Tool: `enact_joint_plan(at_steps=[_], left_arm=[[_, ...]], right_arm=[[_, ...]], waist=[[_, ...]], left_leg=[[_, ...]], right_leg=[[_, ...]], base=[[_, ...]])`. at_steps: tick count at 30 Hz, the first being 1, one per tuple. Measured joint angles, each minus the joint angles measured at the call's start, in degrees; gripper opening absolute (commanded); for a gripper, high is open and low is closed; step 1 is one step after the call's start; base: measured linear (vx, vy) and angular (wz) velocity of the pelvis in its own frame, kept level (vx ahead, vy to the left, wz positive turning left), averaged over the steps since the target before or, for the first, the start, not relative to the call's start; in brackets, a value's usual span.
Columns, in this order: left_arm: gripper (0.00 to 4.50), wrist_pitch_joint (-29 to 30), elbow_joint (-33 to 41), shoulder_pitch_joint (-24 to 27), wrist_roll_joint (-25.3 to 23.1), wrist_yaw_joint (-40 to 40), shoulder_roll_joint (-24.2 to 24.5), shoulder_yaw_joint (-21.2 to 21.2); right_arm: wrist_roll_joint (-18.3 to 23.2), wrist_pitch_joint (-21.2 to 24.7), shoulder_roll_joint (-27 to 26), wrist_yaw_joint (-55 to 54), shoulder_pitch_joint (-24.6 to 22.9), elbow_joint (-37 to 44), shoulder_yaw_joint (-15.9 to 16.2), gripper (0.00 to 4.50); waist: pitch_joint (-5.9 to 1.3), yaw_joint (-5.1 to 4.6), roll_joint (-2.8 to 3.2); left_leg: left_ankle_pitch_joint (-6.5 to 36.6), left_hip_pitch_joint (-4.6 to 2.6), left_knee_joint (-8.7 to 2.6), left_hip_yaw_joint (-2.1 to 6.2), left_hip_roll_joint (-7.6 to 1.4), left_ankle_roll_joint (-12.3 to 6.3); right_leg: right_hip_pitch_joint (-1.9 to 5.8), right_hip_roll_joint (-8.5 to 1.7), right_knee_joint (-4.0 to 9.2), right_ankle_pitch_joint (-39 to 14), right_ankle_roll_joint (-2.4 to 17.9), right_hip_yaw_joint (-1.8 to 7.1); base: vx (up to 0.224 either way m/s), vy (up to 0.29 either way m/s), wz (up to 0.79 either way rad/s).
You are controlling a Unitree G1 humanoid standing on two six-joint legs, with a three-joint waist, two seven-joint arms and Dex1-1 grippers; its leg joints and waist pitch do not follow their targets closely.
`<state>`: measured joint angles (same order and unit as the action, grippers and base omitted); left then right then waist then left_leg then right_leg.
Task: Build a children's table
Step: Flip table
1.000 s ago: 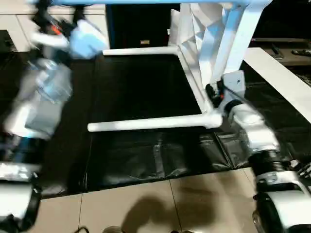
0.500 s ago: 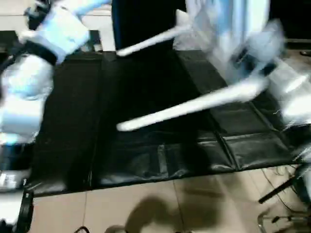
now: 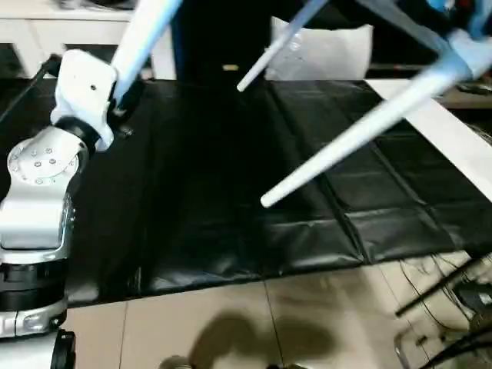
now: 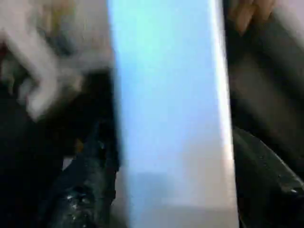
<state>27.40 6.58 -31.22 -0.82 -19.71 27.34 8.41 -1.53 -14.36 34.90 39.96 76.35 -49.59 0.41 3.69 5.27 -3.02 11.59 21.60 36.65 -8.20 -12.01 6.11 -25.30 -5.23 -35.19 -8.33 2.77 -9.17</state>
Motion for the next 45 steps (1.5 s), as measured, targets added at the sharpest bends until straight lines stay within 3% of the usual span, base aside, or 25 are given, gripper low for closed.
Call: enact_joint_plan(at_steps=[3, 7, 11, 16, 20, 24, 31, 38, 41, 45], left_arm=[[1.67, 0.95, 1.63, 0.08, 0.59, -0.09, -1.29, -1.58], [1.63, -2.04, 3.96, 0.46, 0.69, -0.54, -1.07, -1.56], [1.6, -6.78, 3.48, 1.78, 0.78, -0.84, -1.08, -1.95], [1.59, -9.8, 2.54, 4.22, 0.92, -0.92, -1.68, -2.75], [1.59, -11.17, 2.82, 5.27, 1.01, -1.42, -1.63, -3.57], [1.59, -12.43, 2.91, 6.33, 1.09, -1.44, -1.25, -3.65], [1.57, -12.55, 2.93, 6.67, 1.39, -1.57, -0.85, -3.65], [1.53, -12.32, 2.08, 9.07, 2.36, -1.57, -0.61, -3.29], [1.51, -12.15, 1.6, 9.39, 2.36, -1.46, -0.66, -3.06], [1.48, -12.11, 1.47, 9.34, 2.41, -1.33, -0.75, -2.88]], right_arm=[[4.74, -4.12, -2.72, -0.71, 2.86, -0.79, -4.07, 3.71], [13.49, -3.28, -4.68, 2.28, 3.34, -3.76, -11.3, 4.15], [17.9, -1.97, -4.75, 4.37, 2.25, -4.07, -13.66, 4.44], [21.8, -1.67, -5.74, 4.36, -3.37, -1.67, -15.95, 4.5], [24.23, -0.84, -6.37, 4.32, -10.56, 6.32, -18.59, 4.5], [25.19, 0.55, -6.38, 4.29, -14.21, 10.22, -19.35, 4.5], [24.98, 2.31, -5.18, 4.31, -14.33, 11.64, -18.45, 4.5], [14.34, -9.98, -2.21, 4.12, -10.95, 10.29, -13.39, 4.5], [14.96, -13.49, -3.67, 4.12, -10.86, 10.29, -13.31, 4.5], [16.97, -13.96, -4.6, 4.12, -10.82, 10.64, -13.5, 4.5]], waist=[[0.01, -0.07, -0.07], [0.05, 0.68, -0.06], [0.05, 0.96, -0.06], [0.04, 1.14, -0.05], [-0.03, 1.35, 0.05], [0.0, 1.1, 0.24], [-0.03, 1.04, 0.47], [-0.01, 1.29, 0.54], [0.01, 1.83, 0.51], [0.01, 2.81, 0.5]], left_leg=[[0.07, 0.34, 0.0, 0.15, -0.1, -0.11], [0.35, 0.62, -0.04, 0.19, 0.03, -0.53], [0.29, 1.01, -0.04, 0.07, 0.02, -1.09], [0.28, 0.93, -0.01, -0.07, 0.02, -1.08], [0.44, 0.42, -0.06, -0.08, 0.0, -0.68], [0.44, -0.51, -0.11, -0.09, 0.02, -0.65], [0.36, -0.5, -0.11, -0.09, 0.03, -0.57], [0.38, 0.03, -0.13, -0.02, 0.03, -0.56], [0.35, 0.42, -0.12, 0.03, 0.03, -0.58], [0.18, 0.61, 0.01, 0.0, 0.05, -0.92]], right_leg=[[-0.11, 0.0, 0.03, 0.02, 0.02, 0.01], [-0.35, 0.01, -0.1, 0.4, 0.28, 0.25], [-0.75, 0.03, -0.22, 0.22, 0.45, 0.32], [-0.69, 0.02, -0.36, 0.21, 0.44, 0.46], [-0.24, 0.04, -0.4, -0.03, 0.04, 0.48], [0.5, 0.04, -0.36, -0.06, -0.02, 0.48], [0.53, 0.04, -0.27, -0.04, -0.04, 0.46], [0.11, 0.07, -0.39, -0.03, -0.02, 0.4], [-0.3, 0.03, -0.43, 0.0, 0.03, 0.41], [-0.63, -0.01, -0.56, 0.19, 0.35, 0.47]], base=[[0.0, 0.0, 0.0], [0.0, 0.0, 0.0], [0.0, 0.0, 0.0], [0.0, 0.0, 0.0], [0.0, 0.0, 0.0], [0.0, 0.0, 0.0], [0.0, 0.0, 0.0], [0.0, 0.0, 0.0], [0.0, 0.0, 0.0], [0.0, 0.0, 0.0]])
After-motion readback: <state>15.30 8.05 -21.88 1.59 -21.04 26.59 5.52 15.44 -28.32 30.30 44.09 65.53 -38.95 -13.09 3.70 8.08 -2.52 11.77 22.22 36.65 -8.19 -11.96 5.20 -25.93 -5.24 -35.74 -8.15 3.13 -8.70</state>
